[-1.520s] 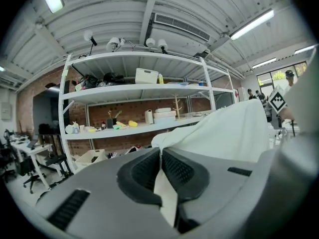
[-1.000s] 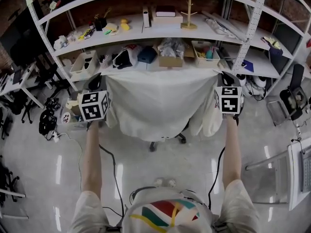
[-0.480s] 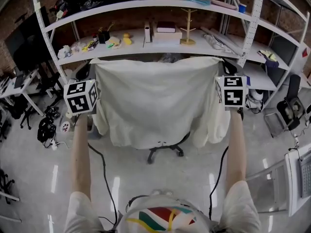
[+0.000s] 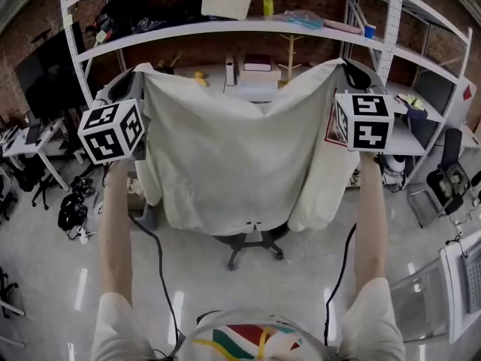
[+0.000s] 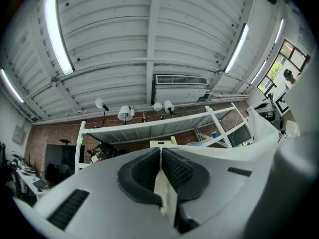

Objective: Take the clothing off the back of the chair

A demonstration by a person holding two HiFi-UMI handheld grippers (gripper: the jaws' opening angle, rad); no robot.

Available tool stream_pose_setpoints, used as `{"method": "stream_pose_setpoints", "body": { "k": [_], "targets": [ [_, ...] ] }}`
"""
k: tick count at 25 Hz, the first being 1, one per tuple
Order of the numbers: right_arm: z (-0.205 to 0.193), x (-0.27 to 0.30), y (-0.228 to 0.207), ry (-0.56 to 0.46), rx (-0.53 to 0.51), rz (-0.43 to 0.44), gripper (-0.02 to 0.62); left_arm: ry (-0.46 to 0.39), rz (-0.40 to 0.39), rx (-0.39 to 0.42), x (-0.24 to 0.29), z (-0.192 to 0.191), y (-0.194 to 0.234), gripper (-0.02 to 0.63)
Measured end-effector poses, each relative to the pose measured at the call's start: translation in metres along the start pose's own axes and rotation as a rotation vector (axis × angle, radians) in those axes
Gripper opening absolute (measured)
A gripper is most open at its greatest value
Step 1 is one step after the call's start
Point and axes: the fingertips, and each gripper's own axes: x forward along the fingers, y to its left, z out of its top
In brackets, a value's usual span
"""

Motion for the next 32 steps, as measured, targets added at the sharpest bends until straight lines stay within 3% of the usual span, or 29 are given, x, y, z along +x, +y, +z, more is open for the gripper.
{"method": "stream_pose_setpoints", "body": {
  "k": [12, 18, 22, 32],
  "targets": [
    [0.115, -0.016, -0.017, -0.216, -0.034, -0.017, 0.006, -0.141, 0.018, 0.084, -0.019, 0.107, 0.007, 0.018],
    [0.177, -0.031, -0.024, -0.331, -0.041, -0.040, 0.006, -0.238, 0.006, 0.056, -0.035, 0.169, 0.003, 0.018],
    [0.209, -0.045, -0.028, -0.390, -0.027, -0.037, 0.006, -0.290, -0.011, 0.085, -0.045, 0.207, -0.012, 0.019],
    [0.247, -0.090, -0.027, -0.495, 0.012, 0.014, 0.006, -0.378, -0.115, 0.098, -0.087, 0.252, -0.058, 0.020]
  ]
}}
